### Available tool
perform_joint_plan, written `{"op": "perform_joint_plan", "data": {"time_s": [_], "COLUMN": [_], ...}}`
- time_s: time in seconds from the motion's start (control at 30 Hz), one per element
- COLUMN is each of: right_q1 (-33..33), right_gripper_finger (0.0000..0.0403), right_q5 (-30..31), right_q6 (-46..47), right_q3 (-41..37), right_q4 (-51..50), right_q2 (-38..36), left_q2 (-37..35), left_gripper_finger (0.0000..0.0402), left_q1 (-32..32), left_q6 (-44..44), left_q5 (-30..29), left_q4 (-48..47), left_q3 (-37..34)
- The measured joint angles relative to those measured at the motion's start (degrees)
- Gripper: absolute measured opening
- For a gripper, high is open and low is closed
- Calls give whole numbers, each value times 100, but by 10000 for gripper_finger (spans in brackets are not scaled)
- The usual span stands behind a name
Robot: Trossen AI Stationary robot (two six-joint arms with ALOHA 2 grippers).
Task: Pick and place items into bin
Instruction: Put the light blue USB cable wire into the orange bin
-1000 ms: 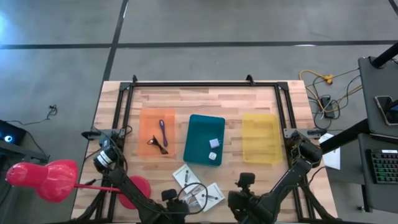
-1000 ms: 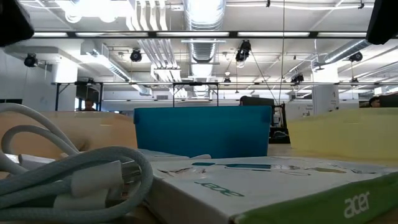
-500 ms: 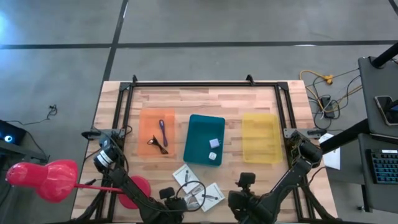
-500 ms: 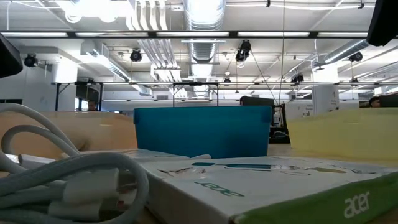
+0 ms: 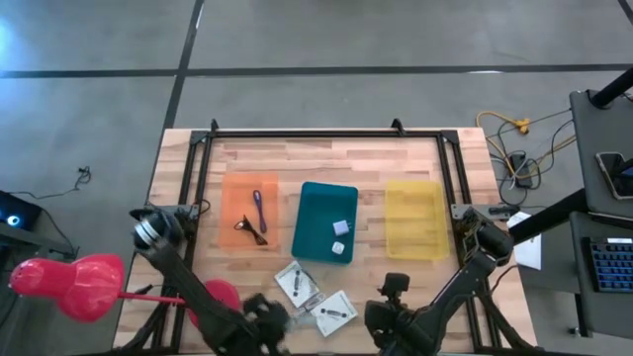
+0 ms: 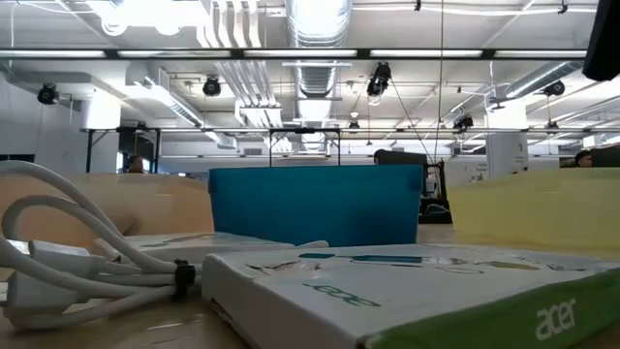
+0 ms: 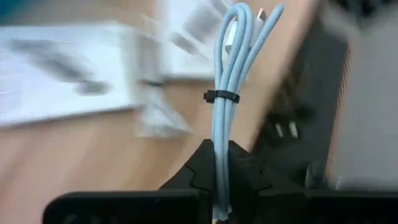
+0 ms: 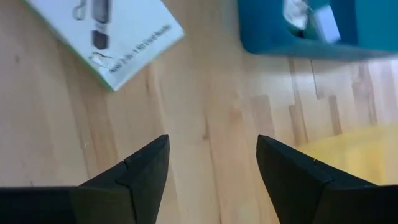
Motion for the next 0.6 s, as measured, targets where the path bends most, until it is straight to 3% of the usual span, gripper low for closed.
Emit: {"op": "perform_joint_plan", "data": {"time_s": [0.17, 0.27, 0.33, 0.43, 0.53, 0.6], "right_q1": [-11, -20, -38, -119, -237, -317], "right_gripper_finger": [224, 224, 224, 224, 224, 224], "right_q5": [-203, -199, -199, -147, 25, 54], "right_q6": [1115, 1734, 2017, 2325, 2412, 2312], "right_q3": [0, -4, -10, -14, -17, -18], "right_q4": [-461, -674, -697, -697, -697, -694], "right_q2": [-125, -227, -320, -402, -437, -440], "left_q2": [-1253, -1862, -2222, -2796, -3260, -3554], "left_gripper_finger": [6, 5, 6, 7, 13, 26], "left_q1": [98, 468, 883, 1769, 2615, 2979], "left_q6": [-3158, -4087, -4180, -3766, -3288, -2780], "left_q5": [-1344, -1813, -1772, -1267, -434, -10], "left_q4": [-2125, -3271, -3814, -3958, -3400, -2471], "left_q3": [-220, -474, -783, -1605, -2773, -3534]}}
